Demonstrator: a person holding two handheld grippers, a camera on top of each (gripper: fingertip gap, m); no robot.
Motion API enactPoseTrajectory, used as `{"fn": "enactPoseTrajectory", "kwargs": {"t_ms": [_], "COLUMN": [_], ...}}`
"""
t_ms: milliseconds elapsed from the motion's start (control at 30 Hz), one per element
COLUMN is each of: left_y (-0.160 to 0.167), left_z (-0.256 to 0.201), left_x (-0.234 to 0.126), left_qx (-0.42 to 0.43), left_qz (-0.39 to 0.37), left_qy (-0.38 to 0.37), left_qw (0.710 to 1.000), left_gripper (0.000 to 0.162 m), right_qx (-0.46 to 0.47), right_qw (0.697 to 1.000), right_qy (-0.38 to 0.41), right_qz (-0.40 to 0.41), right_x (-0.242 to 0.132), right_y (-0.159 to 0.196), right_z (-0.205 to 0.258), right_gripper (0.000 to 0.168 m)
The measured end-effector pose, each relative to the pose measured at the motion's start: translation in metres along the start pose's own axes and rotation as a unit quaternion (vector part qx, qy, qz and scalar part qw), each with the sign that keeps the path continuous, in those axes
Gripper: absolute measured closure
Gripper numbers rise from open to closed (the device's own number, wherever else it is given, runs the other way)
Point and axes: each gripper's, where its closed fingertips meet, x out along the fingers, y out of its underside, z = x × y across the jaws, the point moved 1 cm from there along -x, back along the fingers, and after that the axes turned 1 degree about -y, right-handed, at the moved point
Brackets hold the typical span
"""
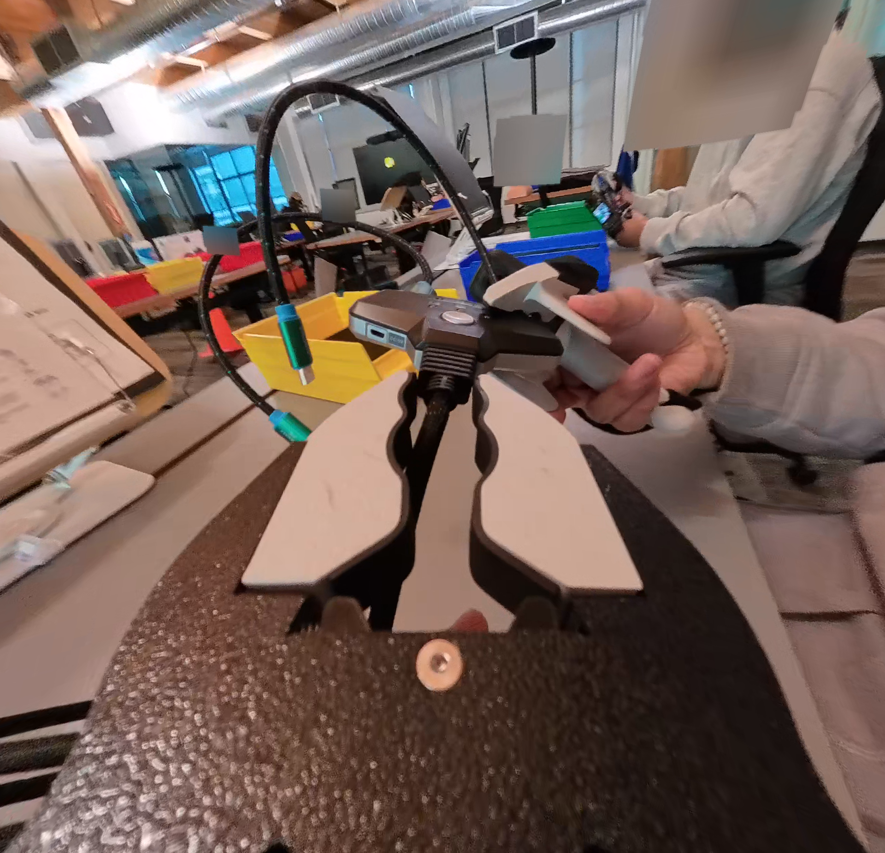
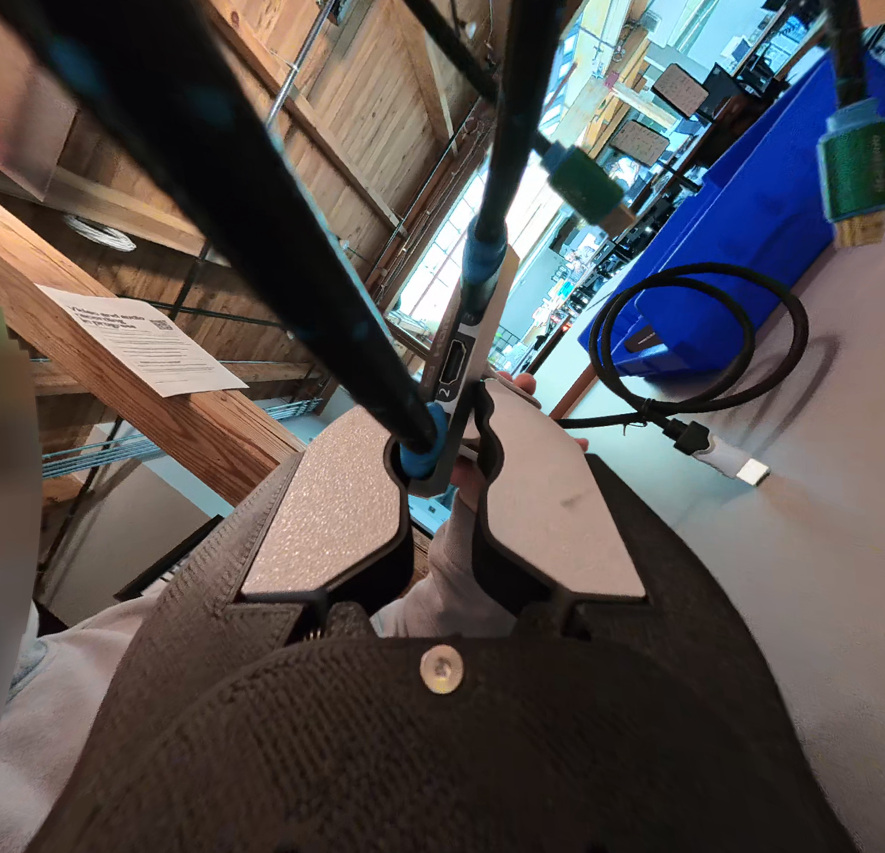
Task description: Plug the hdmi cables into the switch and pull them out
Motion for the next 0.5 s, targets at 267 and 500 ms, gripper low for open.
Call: {"fn": "enactPoseTrajectory", "kwargs": {"t_ms": [267,500], "left_y": [0.003,0.008], "left_z": [-0.003,0.0], "left_x": [-0.004,-0.007], "left_qx": [-0.076,-0.086], "left_qz": [-0.031,-0.046], "left_qy": [0.014,0.014], "left_qw": [0.997,0.995], "left_gripper": [0.139,0.139], "right_qx": [0.043,0.043], "right_qw": [0.999,0.999], "right_qy": [-0.008,0.012], "right_qz": [-0.001,0.005], "right_x": [0.007,0.01], "right_y": [0.012,0.013], "right_z": [-0.007,-0.012], "right_gripper": [0.143,0.143]}}
